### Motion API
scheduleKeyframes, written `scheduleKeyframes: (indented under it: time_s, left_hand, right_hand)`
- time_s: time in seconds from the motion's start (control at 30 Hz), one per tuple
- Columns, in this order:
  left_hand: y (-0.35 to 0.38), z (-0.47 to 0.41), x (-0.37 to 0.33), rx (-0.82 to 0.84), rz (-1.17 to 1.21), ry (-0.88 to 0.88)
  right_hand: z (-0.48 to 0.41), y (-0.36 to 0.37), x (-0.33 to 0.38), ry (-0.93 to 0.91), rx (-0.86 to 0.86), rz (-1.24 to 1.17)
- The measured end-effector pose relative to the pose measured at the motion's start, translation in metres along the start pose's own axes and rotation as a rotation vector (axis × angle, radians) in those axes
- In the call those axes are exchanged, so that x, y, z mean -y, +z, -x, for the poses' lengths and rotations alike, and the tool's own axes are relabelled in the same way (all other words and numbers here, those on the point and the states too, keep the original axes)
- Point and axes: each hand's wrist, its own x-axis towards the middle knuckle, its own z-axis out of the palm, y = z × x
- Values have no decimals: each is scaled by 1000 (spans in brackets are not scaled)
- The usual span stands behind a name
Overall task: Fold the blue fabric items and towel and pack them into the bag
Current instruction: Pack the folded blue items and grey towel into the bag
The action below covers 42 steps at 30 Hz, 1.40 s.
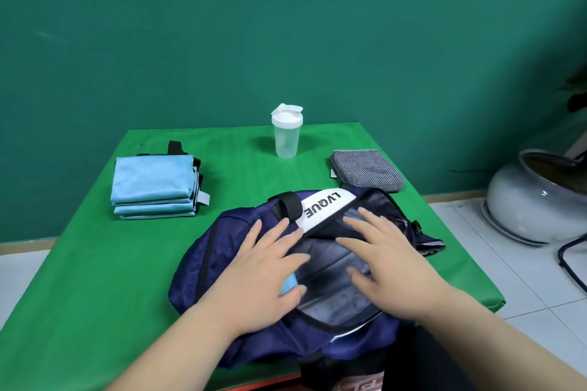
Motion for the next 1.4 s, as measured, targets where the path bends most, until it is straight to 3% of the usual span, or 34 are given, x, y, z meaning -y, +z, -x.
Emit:
scheduleKeyframes:
  time_s: [0.13,0.3,0.47,0.6,0.7,0.83,0.93,1.1,1.27,1.4]
  left_hand:
    - [-10,28,27,-114,66,-54]
    - [-20,64,72,-183,122,-172]
    - [-36,91,118,-204,260,-358]
    - [-45,100,165,-224,371,-497]
    - [-49,97,205,-273,471,-578]
    - [-47,80,262,-273,436,-702]
    - [-46,61,303,-172,373,-761]
    - [-43,35,353,-123,466,-780]
    - [-27,37,374,-177,796,-814]
    - [-23,38,382,-182,927,-794]
  right_hand:
    - [-27,-5,42,-58,-69,-282]
    - [-83,-14,102,-92,-111,-427]
    - [-147,-13,144,-71,-17,-532]
    - [-201,-3,164,51,61,-647]
    - [-238,11,173,187,151,-752]
    - [-284,40,174,231,297,-767]
    - [-311,55,174,232,316,-784]
    - [-344,81,168,326,276,-971]
    - [-347,117,160,399,313,-1175]
    - [-349,133,156,407,343,-1372]
